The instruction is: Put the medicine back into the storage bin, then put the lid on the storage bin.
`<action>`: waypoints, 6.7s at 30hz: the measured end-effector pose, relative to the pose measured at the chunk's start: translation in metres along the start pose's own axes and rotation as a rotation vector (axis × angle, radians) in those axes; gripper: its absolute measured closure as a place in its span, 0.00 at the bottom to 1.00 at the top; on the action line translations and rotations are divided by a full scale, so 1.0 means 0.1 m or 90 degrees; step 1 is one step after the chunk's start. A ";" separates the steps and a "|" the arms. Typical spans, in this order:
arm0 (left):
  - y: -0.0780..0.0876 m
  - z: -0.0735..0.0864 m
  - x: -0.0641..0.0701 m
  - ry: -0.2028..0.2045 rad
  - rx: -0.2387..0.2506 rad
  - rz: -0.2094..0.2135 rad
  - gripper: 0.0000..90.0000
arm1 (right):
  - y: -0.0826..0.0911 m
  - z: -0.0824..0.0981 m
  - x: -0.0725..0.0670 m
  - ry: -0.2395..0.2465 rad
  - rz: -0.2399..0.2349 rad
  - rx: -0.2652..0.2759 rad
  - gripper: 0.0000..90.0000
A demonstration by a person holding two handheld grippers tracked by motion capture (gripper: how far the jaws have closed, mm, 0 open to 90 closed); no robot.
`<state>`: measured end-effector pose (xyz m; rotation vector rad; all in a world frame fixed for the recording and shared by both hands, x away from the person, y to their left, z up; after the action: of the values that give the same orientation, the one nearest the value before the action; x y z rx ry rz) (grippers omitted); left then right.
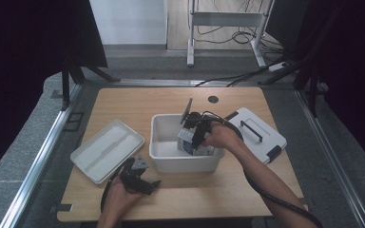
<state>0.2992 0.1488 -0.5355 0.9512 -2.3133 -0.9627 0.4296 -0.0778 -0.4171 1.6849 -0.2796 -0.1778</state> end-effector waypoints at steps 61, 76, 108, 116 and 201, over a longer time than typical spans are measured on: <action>0.00 0.01 0.02 0.008 -0.001 -0.010 0.00 | -0.60 1.70 -0.64 -0.115 0.088 0.402 0.00; 0.02 0.00 0.00 0.007 -0.006 -0.004 0.01 | -0.91 1.75 -0.68 -0.109 0.096 0.385 0.00; 0.81 -0.59 -0.94 0.019 -0.188 -0.110 0.30 | -0.91 1.75 -0.68 -0.109 0.095 0.385 0.00; 0.73 -0.61 -1.39 0.070 -0.262 -0.138 0.49 | -0.91 1.75 -0.67 -0.108 0.096 0.385 0.00; 0.32 -2.52 0.17 -0.379 -0.326 0.093 0.99 | -0.90 1.75 -0.68 -0.111 0.094 0.385 0.00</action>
<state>0.4319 0.0448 -0.3451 0.2995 -2.3297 -1.8418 0.3233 -0.2149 -0.5331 2.2390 -0.6343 -0.1369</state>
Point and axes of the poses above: each handheld gripper's, and its own axes: y roughly backward along the jaws, z roughly out of its underside, x roughly to its right, the point moved 2 cm from there along -y, roughly forward along the jaws, and after that the axes turned 9 degrees about y, right-handed, at the moved point
